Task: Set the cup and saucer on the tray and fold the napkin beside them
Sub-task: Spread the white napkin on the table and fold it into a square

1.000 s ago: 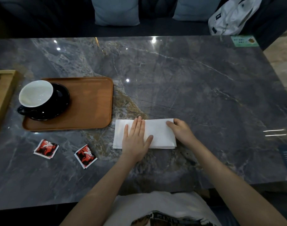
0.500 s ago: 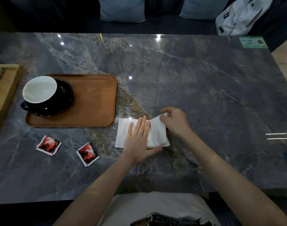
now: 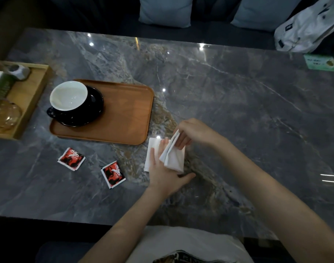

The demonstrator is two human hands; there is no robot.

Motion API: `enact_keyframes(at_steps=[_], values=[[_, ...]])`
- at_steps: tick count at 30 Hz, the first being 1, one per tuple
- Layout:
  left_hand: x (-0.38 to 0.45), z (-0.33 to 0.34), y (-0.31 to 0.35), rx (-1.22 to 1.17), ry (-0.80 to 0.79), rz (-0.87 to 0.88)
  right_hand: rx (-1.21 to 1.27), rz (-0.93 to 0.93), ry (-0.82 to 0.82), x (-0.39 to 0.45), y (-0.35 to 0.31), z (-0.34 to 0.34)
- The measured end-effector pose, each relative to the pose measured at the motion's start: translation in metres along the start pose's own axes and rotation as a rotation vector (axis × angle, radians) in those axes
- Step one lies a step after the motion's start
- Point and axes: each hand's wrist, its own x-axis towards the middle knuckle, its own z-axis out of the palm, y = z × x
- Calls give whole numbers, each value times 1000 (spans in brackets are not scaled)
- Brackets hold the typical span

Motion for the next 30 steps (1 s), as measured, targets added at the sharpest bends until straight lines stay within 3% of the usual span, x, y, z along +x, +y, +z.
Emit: enact_keyframes(at_steps=[2, 7, 10, 13, 18, 24, 30], values=[[-9, -10, -7, -84, 25, -133, -106, -56, -59, 4, -3, -2], [-14, -42, -15, -590, 157, -331, -442, -201, -186, 9, -18, 4], [-14, -46, -17, -456, 185, -340, -751, -334, -175, 21, -21, 11], [-17, -38, -23, -296, 192, -307, -892, -455, -132, 35, -19, 18], [-20, -36, -22, -437, 183, -319, -630, -383, -300, 47, -12, 17], [-17, -44, -14, -454, 260, -395, -379, -317, -300, 50, 1, 11], [-11, -49, -13, -606, 240, -605, -374, -370, -261, 62, 7, 26]])
